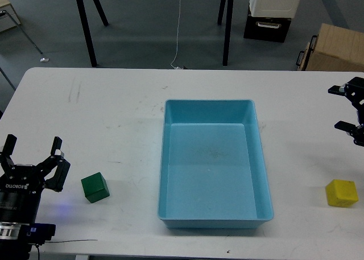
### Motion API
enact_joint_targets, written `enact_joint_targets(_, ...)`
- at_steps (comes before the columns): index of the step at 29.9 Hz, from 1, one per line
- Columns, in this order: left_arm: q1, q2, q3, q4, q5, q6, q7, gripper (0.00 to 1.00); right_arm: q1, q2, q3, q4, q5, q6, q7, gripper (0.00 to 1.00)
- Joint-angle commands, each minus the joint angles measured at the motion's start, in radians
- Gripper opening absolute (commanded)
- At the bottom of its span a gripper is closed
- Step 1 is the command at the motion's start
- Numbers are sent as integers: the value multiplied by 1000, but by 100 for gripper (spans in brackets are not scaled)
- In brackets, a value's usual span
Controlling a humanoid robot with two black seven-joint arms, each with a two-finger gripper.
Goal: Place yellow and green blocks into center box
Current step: 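Move the right gripper down onto the yellow cube, then grasp the yellow cube with the right gripper and lift it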
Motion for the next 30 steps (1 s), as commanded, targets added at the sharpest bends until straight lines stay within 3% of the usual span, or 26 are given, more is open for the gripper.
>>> enact_joint_targets(1, -3, 0, 2, 1, 14, 0, -2, 100, 272, 13, -297, -1, -156, 49, -38, 100)
enact_joint_targets(6, -13, 0, 4, 2, 19, 0, -2, 100, 487, 62, -567, 2, -361, 126, -113, 100)
enact_joint_targets(10, -23, 0, 2, 4, 19, 0, -2, 100, 530, 65, -678, 3, -528, 235, -124, 100)
enact_joint_targets(14, -35, 0, 2, 7, 19, 0, -2, 100, 509, 77, -745, 2, -643, 238, -124, 100)
enact_joint_targets(30, -58, 0, 4, 45, 19, 0, -2, 100, 407, 156, -749, -12, -640, 158, -122, 100)
